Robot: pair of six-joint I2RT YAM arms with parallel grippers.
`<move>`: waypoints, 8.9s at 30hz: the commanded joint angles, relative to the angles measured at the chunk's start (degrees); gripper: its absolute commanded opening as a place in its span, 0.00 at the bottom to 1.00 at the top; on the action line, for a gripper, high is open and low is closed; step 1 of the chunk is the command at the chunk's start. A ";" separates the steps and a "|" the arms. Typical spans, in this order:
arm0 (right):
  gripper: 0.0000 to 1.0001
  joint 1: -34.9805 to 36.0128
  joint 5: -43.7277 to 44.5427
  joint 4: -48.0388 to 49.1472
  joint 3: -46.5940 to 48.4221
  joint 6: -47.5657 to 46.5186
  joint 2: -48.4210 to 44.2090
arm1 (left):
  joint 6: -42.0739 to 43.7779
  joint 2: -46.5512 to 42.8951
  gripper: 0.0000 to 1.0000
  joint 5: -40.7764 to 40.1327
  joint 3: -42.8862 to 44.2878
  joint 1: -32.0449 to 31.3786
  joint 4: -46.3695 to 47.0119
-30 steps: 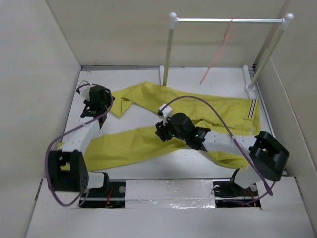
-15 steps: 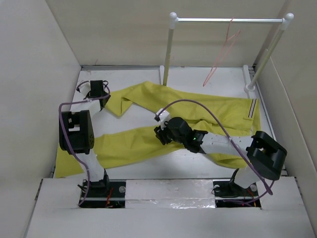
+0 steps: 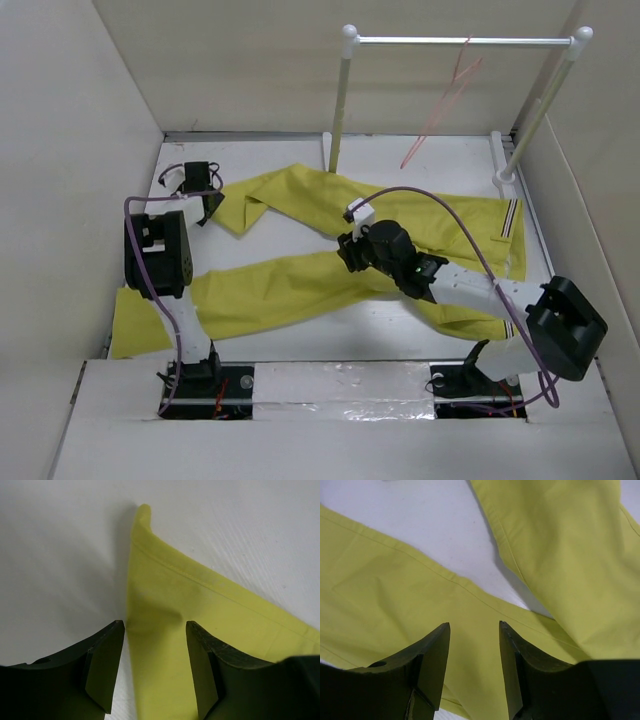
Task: Place the trousers on the hanger
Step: Flatten out the trousers at the center of the board.
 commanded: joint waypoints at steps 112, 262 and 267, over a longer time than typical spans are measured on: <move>0.63 -73.32 -10.98 -35.32 43.06 16.82 33.25 | 26.25 -55.59 0.13 -0.29 -42.52 -62.37 33.69; 0.07 -6.17 -15.81 7.29 -14.85 9.34 -23.43 | -11.02 -33.63 0.47 -12.76 -32.78 22.35 -11.04; 0.07 -6.17 -15.02 7.29 -14.85 9.43 -23.26 | -11.10 -25.98 0.45 -17.96 -26.88 23.50 -16.75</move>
